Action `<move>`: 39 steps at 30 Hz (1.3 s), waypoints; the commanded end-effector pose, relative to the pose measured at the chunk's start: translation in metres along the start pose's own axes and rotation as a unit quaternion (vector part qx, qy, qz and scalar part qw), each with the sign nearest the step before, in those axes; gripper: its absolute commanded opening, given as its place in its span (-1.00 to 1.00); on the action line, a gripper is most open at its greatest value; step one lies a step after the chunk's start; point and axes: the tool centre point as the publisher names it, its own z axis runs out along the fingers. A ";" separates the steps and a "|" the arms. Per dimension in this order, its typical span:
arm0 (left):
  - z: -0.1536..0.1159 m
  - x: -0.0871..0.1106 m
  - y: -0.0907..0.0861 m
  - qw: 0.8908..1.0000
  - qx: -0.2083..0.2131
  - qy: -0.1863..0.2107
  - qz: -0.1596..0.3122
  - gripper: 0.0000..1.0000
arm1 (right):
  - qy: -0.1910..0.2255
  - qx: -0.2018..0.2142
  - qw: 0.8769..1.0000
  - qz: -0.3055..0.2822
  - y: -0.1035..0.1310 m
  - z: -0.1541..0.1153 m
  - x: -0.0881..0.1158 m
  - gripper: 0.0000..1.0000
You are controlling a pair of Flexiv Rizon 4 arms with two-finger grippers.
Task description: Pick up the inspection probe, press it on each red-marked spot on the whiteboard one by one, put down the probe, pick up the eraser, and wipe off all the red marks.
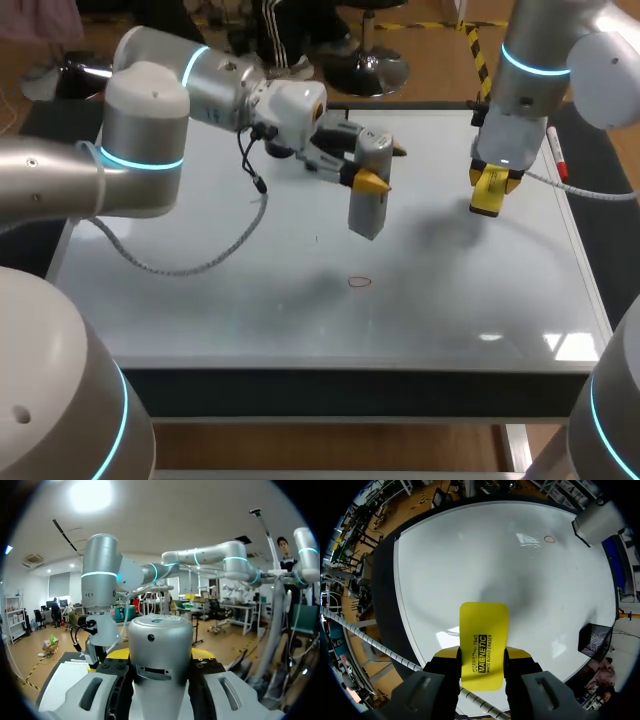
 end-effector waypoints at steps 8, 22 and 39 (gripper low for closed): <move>0.002 0.010 0.027 0.999 0.014 0.044 0.000 -1.00 | 0.001 0.001 1.000 -0.001 -0.001 -0.001 0.000 -1.00; 0.007 0.023 0.053 0.997 0.003 0.082 -0.015 -1.00 | 0.001 0.001 1.000 -0.001 -0.001 -0.001 0.000 -1.00; 0.016 0.030 0.078 0.996 0.013 0.090 -0.025 -1.00 | 0.001 0.001 1.000 -0.001 -0.001 -0.001 0.000 -1.00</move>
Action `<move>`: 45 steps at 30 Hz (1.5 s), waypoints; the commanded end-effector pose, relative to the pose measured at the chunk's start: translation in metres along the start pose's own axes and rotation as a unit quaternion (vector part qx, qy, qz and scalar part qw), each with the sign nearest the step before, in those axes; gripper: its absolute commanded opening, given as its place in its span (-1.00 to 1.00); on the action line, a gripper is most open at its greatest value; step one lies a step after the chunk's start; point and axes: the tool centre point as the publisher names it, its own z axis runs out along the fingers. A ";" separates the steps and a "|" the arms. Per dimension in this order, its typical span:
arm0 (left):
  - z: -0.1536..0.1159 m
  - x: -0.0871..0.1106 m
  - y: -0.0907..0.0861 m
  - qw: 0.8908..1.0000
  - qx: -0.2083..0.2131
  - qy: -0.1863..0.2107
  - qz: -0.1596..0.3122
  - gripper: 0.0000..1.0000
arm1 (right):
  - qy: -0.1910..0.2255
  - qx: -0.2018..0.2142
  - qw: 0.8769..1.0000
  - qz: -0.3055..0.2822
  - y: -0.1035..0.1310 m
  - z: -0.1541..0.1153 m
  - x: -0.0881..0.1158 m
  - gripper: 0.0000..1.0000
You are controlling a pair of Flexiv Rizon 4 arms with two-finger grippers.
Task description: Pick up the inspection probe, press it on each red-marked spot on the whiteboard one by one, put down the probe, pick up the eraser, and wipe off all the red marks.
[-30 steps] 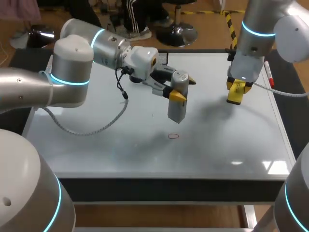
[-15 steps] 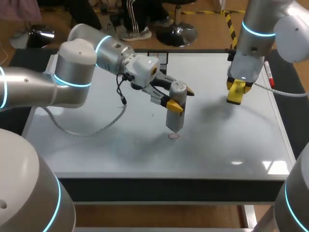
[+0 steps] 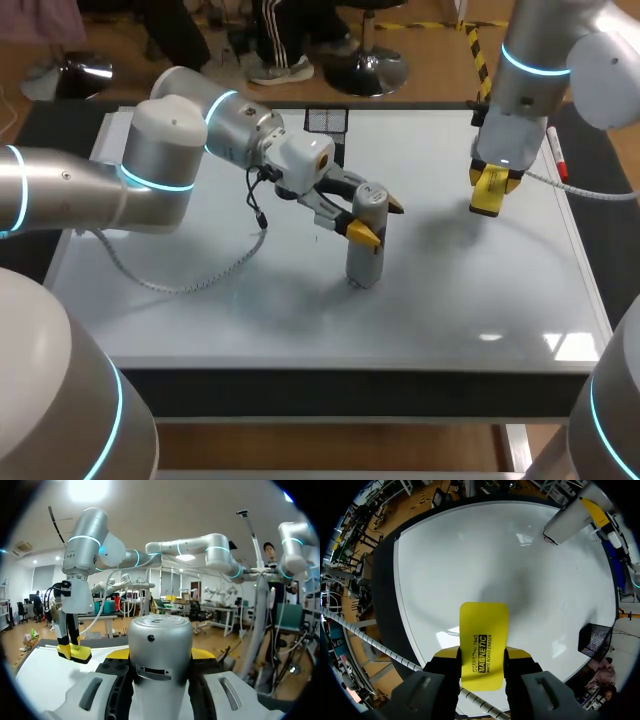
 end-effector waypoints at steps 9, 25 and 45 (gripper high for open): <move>0.000 0.000 0.010 1.000 0.000 0.007 0.000 -1.00 | 0.001 0.001 1.000 -0.001 -0.001 -0.001 0.000 -1.00; -0.005 0.004 0.017 1.000 0.000 0.002 -0.004 -1.00 | 0.001 0.001 1.000 -0.001 -0.001 -0.001 0.000 -1.00; -0.004 0.005 0.016 1.000 -0.001 0.002 -0.004 -1.00 | 0.001 0.001 1.000 -0.001 -0.001 -0.001 0.000 -1.00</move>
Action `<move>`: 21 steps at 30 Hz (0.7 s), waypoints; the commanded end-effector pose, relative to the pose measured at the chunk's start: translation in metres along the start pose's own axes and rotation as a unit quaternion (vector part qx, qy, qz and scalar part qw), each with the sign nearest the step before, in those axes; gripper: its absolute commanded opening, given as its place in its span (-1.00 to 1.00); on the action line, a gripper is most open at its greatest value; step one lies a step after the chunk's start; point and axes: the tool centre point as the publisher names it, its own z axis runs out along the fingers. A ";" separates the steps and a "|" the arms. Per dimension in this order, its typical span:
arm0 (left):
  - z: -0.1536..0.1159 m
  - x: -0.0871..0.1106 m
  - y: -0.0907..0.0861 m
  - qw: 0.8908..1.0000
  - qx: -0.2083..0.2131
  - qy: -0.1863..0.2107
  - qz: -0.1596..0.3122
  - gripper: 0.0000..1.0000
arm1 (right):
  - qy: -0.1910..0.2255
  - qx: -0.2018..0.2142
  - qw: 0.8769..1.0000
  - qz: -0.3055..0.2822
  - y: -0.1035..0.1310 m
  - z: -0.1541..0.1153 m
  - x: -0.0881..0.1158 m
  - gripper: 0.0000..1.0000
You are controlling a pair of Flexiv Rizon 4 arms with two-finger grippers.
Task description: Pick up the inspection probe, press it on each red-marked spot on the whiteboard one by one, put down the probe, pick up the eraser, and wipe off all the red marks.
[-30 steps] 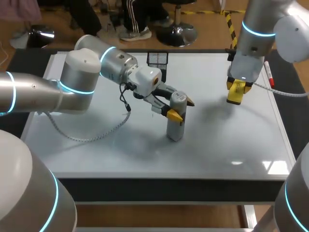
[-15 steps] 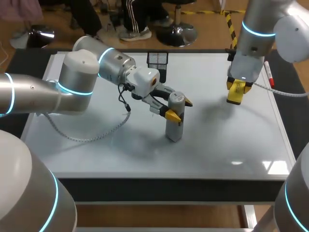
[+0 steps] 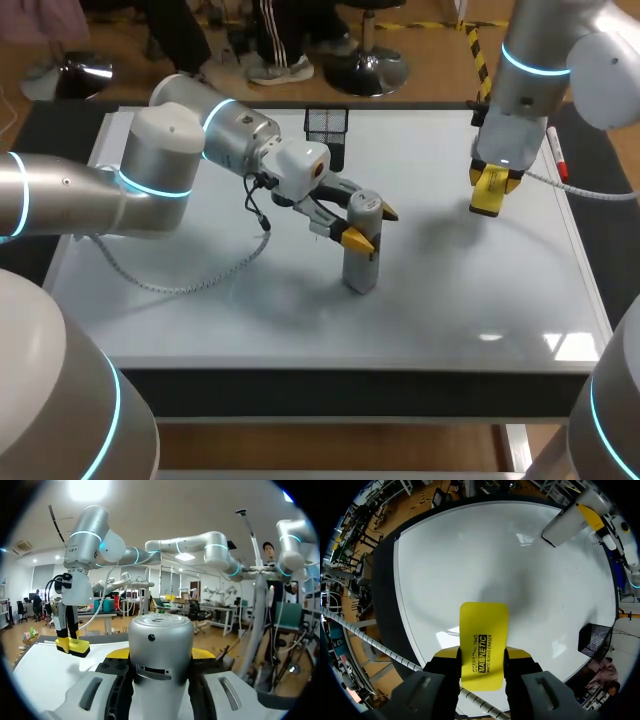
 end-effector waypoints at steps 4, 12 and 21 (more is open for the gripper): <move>0.001 0.001 0.001 1.000 0.000 0.001 0.000 -1.00 | 0.001 0.001 1.000 -0.001 -0.001 -0.001 0.000 -1.00; -0.001 0.001 -0.003 1.000 0.000 0.006 0.000 -1.00 | 0.001 0.001 1.000 -0.001 -0.001 -0.001 0.000 -1.00; -0.021 -0.002 -0.017 1.000 -0.013 0.017 0.011 -1.00 | 0.001 0.001 1.000 -0.001 -0.001 -0.001 0.000 -1.00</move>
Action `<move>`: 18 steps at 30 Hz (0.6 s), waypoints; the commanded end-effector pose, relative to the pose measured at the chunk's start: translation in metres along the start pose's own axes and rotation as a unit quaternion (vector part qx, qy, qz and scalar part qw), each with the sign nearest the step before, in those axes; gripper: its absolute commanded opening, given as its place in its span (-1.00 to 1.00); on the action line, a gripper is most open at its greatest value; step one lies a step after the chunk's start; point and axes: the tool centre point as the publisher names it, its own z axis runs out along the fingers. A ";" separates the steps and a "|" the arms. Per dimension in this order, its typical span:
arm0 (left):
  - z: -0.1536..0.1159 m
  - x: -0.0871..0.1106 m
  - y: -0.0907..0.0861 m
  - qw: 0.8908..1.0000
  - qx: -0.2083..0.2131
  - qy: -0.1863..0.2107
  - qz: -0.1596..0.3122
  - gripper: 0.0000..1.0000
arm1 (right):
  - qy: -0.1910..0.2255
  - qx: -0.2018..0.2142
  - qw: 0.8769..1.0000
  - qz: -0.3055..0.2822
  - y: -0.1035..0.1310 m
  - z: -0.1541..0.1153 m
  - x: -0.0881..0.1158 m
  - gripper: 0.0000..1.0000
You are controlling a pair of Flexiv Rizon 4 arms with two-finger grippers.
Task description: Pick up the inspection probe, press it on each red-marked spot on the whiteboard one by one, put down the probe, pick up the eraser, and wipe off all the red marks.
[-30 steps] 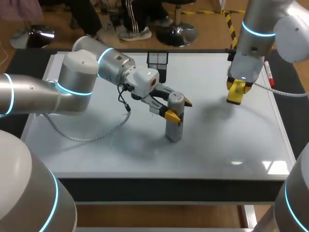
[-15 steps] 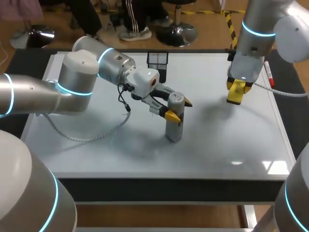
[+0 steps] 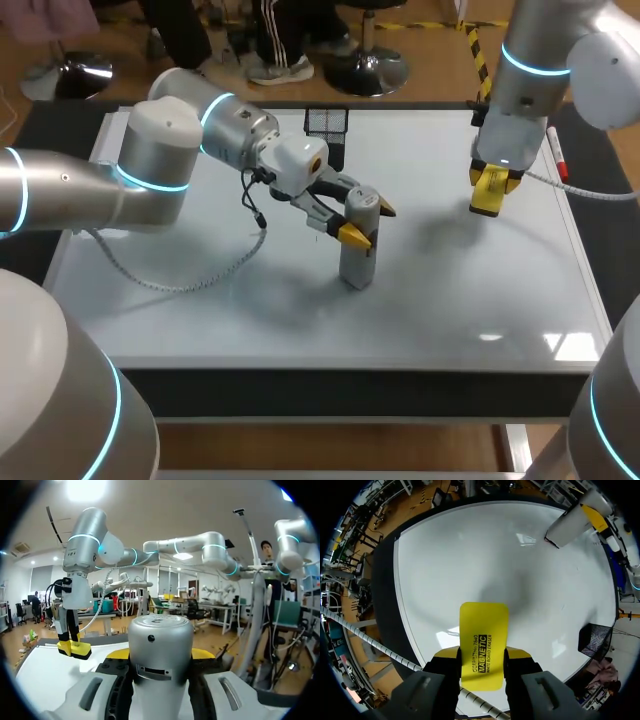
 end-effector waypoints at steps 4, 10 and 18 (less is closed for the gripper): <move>-0.028 0.000 -0.015 1.000 -0.011 0.010 0.001 -1.00 | 0.001 0.001 1.000 -0.001 -0.001 -0.001 0.000 -1.00; -0.055 0.005 -0.026 1.000 -0.011 0.013 0.010 -1.00 | 0.001 0.001 1.000 -0.001 -0.001 -0.001 0.000 -1.00; -0.090 0.013 -0.041 1.000 -0.018 0.002 0.012 -1.00 | 0.001 0.001 1.000 -0.001 -0.001 -0.001 0.000 -1.00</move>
